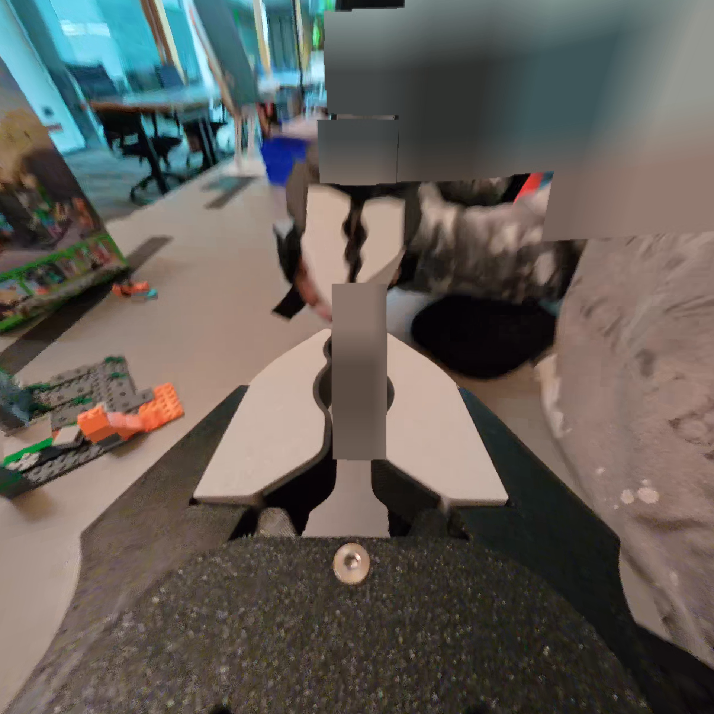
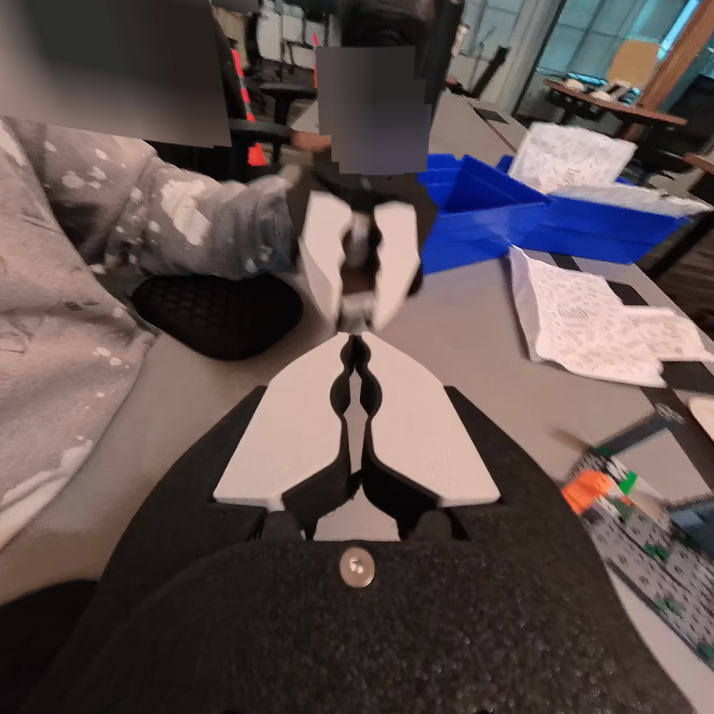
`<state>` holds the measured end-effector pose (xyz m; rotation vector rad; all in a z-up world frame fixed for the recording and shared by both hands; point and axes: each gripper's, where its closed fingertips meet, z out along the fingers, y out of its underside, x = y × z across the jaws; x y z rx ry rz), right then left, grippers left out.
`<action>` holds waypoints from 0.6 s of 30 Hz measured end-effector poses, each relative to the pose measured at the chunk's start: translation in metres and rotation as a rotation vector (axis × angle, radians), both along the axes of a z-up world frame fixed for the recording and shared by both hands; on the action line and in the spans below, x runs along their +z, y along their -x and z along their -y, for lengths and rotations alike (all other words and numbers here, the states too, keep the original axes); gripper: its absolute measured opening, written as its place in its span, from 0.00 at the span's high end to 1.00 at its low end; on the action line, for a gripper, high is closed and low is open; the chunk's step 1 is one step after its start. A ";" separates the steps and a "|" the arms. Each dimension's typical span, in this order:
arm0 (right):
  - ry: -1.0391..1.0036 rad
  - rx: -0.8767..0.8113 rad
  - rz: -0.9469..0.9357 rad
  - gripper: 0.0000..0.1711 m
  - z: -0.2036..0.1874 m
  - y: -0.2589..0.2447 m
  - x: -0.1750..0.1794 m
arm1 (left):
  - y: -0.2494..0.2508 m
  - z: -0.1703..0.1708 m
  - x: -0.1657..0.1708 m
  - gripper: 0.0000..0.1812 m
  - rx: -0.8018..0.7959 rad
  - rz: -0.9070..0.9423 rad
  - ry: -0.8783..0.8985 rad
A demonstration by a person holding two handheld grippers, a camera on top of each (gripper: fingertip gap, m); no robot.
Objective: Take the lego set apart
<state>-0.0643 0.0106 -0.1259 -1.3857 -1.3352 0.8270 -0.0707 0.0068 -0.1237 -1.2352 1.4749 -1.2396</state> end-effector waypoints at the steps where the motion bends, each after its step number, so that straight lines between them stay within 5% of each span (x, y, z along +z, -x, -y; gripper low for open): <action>1: 0.002 -0.018 0.008 1.00 -0.005 -0.004 -0.004 | 0.004 0.001 0.011 0.91 -0.012 0.045 0.027; 9: -0.032 -0.102 -0.146 0.95 -0.013 -0.001 0.022 | 0.005 -0.016 0.013 0.91 0.061 0.084 0.082; 18: -0.396 -0.271 0.012 0.72 -0.023 0.011 0.021 | 0.000 -0.049 0.030 0.91 0.079 0.265 0.674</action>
